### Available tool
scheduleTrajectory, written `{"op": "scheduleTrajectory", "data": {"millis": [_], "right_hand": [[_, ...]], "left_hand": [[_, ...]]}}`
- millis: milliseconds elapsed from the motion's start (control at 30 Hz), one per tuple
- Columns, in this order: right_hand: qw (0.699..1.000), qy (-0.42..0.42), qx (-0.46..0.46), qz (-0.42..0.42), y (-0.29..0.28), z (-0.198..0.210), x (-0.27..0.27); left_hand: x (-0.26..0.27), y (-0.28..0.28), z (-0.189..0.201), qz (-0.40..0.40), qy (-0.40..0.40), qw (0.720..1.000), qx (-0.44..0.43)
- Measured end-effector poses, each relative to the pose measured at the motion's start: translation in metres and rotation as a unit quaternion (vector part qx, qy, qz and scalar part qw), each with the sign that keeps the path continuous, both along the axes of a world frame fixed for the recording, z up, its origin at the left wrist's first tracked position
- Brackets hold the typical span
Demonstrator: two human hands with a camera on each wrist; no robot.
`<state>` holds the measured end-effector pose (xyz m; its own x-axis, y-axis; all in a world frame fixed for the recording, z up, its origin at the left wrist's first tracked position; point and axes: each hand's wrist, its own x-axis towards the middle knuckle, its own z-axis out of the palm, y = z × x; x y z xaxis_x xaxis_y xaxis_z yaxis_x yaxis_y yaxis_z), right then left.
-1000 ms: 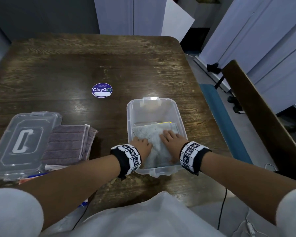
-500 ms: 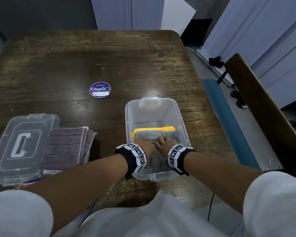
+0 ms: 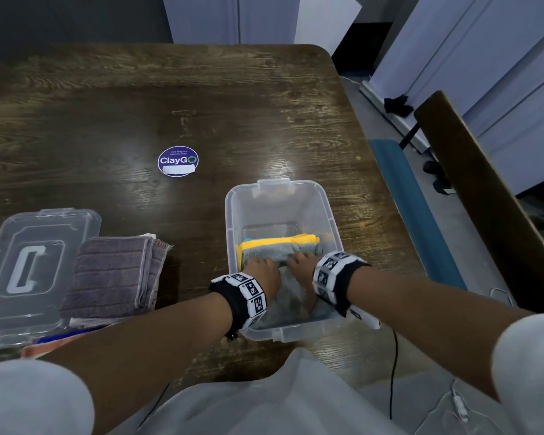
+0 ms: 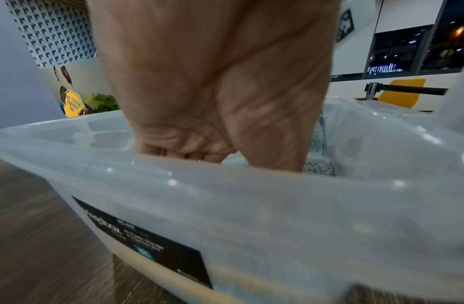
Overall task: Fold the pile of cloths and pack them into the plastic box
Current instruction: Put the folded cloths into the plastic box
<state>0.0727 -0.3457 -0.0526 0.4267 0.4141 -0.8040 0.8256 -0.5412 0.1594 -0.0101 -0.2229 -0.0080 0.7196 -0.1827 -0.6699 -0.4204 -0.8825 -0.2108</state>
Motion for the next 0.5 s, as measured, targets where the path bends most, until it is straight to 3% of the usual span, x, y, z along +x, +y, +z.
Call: {"op": "scheduleTrajectory", "data": {"millis": [67, 200, 333, 500], "right_hand": [[0.999, 0.002, 0.0, -0.033, -0.003, -0.015, 0.02], [0.994, -0.063, 0.082, -0.036, 0.019, 0.04, 0.007], [0.993, -0.013, 0.053, -0.102, 0.02, 0.011, -0.008], [0.993, -0.009, 0.042, -0.11, 0.024, -0.013, -0.009]], "left_hand": [[-0.001, 0.005, -0.003, 0.0, -0.009, 1.0, -0.003], [0.001, 0.014, -0.004, -0.002, -0.034, 0.999, 0.033], [0.006, 0.025, -0.008, 0.039, 0.013, 0.996, 0.081], [0.007, 0.023, -0.014, 0.043, 0.042, 0.993, 0.102]]}}
